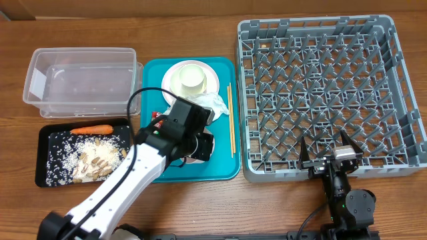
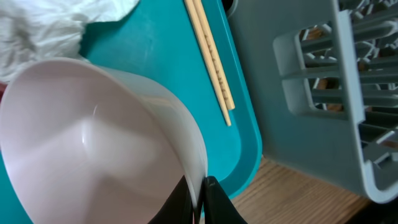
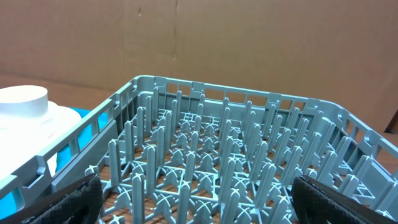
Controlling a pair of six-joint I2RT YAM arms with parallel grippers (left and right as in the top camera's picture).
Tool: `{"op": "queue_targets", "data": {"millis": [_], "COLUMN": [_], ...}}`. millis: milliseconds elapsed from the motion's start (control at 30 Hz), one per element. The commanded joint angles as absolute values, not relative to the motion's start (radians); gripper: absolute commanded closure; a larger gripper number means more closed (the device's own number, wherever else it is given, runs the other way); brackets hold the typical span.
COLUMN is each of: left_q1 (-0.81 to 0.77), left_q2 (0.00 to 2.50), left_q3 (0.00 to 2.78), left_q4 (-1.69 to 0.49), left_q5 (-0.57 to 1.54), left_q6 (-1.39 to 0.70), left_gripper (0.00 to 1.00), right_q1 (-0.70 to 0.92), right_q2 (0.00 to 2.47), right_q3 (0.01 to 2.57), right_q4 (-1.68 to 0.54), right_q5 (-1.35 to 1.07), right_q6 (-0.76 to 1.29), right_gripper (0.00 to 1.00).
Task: Sort waste into correct bins and load items into the dishwasher
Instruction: 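Return the pink bowl to the teal tray and release it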
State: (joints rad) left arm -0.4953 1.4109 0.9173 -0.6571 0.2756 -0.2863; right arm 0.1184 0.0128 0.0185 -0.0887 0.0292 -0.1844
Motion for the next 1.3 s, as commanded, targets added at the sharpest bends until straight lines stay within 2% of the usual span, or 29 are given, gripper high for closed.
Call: {"op": "queue_targets", "data": {"millis": [0, 233, 433, 600, 667, 700, 733, 767, 1100, 1267], "left_q1": [-0.512, -0.512, -0.512, -0.509, -0.509, -0.508, -0.505, -0.49, -0.315, -0.269], "left_q2": [1.459, 1.468, 1.462, 1.446, 1.445, 1.445, 1.446, 1.446, 1.473, 1.53], "left_q3": [0.94, 0.941, 0.976, 1.079, 1.134, 1.18, 1.196, 1.218, 1.216, 1.215], "left_q4": [-0.638, -0.623, -0.631, -0.703, -0.754, -0.8, -0.817, -0.842, -0.886, -0.885], "left_q5": [0.315, 0.407, 0.47, 0.292, 0.17, 0.039, -0.013, -0.099, -0.104, -0.102], "left_q6": [-0.297, -0.296, -0.295, -0.297, -0.297, -0.297, -0.299, -0.319, -0.409, -0.473], "left_gripper": [0.91, 0.85, 0.75, 0.71, 0.71, 0.7, 0.66, 0.57, 0.54, 0.45], "right_q1": [0.116, 0.116, 0.115, 0.116, 0.116, 0.116, 0.116, 0.115, 0.115, 0.116], "right_q2": [0.003, 0.003, 0.003, 0.003, 0.003, 0.003, 0.003, 0.003, 0.003, 0.003], "right_q3": [0.008, 0.008, 0.008, 0.008, 0.008, 0.008, 0.008, 0.008, 0.008, 0.008], "right_q4": [-0.081, -0.081, -0.081, -0.081, -0.081, -0.081, -0.081, -0.081, -0.081, -0.081], "right_q5": [0.024, 0.024, 0.024, 0.024, 0.024, 0.024, 0.024, 0.024, 0.024, 0.024], "right_q6": [-0.184, -0.184, -0.184, -0.184, -0.184, -0.184, -0.184, -0.184, -0.184, -0.184], "right_gripper": [0.0, 0.0, 0.0, 0.0, 0.0, 0.0, 0.0, 0.0, 0.0, 0.0]}}
